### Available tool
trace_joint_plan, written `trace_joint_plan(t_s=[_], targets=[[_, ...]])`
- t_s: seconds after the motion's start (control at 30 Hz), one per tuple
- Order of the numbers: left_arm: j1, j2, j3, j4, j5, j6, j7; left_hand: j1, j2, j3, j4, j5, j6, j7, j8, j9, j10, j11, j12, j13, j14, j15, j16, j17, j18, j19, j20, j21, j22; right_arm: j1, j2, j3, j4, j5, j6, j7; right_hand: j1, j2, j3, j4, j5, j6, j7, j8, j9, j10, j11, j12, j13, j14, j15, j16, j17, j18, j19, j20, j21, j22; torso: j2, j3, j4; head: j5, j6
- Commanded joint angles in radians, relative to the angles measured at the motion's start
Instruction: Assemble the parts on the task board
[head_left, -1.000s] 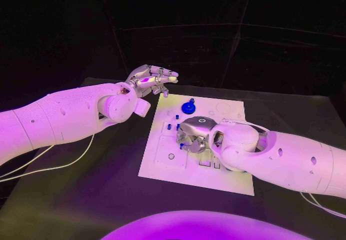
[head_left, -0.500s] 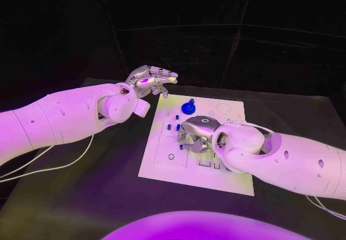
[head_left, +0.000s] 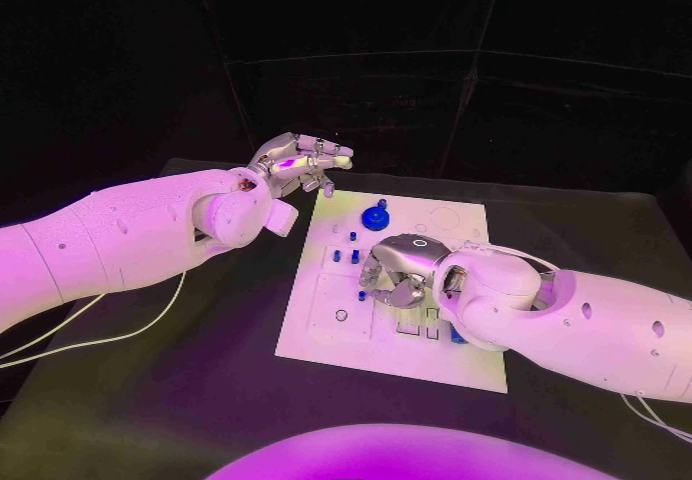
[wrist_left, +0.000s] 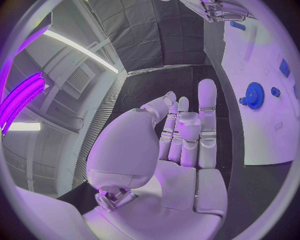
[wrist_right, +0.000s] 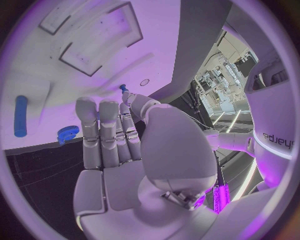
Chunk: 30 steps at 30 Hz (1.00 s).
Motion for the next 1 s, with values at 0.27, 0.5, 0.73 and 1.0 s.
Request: trace_joint_plan(t_s=[0.27,0.5,0.73,1.0], targets=[[0.001,-0.004,0.000,0.001,-0.003,0.012,0.004,0.000,0.007,0.002,0.000,0.001,-0.008,-0.001,0.007,-0.002,-0.006,-0.002,0.006,-0.002,-0.004,0.001,-0.002,-0.001,0.012,-0.007,-0.001,-0.004,-0.001,0.024,-0.147,0.012,0.075,0.012,-0.161,-0.068,-0.042,-0.026,-0.021,0.011,-0.047,0.006,-0.011,0.002,0.000,0.025,-0.007,0.011,-0.004,0.053,-0.006,0.055,0.055,-0.033,0.058,-0.004,0.051,0.086,-0.003,-0.0019,-0.0032,-0.045,0.034],[0.000,-0.005,0.000,-0.001,-0.003,0.013,0.004,0.000,0.008,0.002,-0.001,0.001,-0.008,-0.001,0.007,-0.002,-0.006,-0.002,0.006,-0.002,-0.004,0.001,-0.002,-0.001,0.013,-0.007,0.000,-0.005,-0.001,0.048,-0.231,0.020,0.065,0.040,-0.100,-0.089,-0.044,-0.041,-0.279,0.066,-0.036,-0.037,-0.022,-0.005,-0.002,-0.104,0.000,-0.023,-0.002,-0.004,0.008,-0.048,-0.089,-0.008,-0.027,0.003,-0.046,-0.073,-0.002,0.0011,-0.0054,-0.087,0.058],[-0.002,-0.004,0.000,-0.002,-0.003,0.014,0.004,0.000,0.008,0.002,-0.001,0.001,-0.008,-0.001,0.007,-0.002,-0.006,-0.002,0.006,-0.002,-0.004,0.001,-0.002,-0.001,0.013,-0.007,0.000,-0.005,-0.001,0.053,-0.262,0.021,0.045,0.046,-0.041,-0.096,0.102,-0.027,-0.518,0.224,-0.023,-0.099,-0.019,0.000,0.000,-0.174,0.013,0.032,0.001,-0.020,0.013,-0.063,-0.144,-0.001,-0.042,0.011,-0.090,-0.135,0.000,0.0007,-0.0016,-0.105,0.065],[-0.003,-0.001,0.000,-0.006,-0.003,0.016,0.003,0.001,0.008,0.003,-0.001,0.001,-0.008,-0.001,0.008,-0.002,-0.007,-0.002,0.007,-0.002,-0.004,0.001,-0.002,0.000,0.013,-0.007,0.000,-0.005,-0.001,0.054,-0.248,0.021,0.027,0.052,0.016,-0.085,0.161,-0.036,-0.549,0.296,-0.019,-0.135,-0.037,-0.004,-0.002,-0.207,0.016,0.069,0.002,-0.028,0.014,-0.065,-0.165,0.002,-0.046,0.013,-0.108,-0.161,0.000,0.0005,-0.0034,-0.112,0.063]])
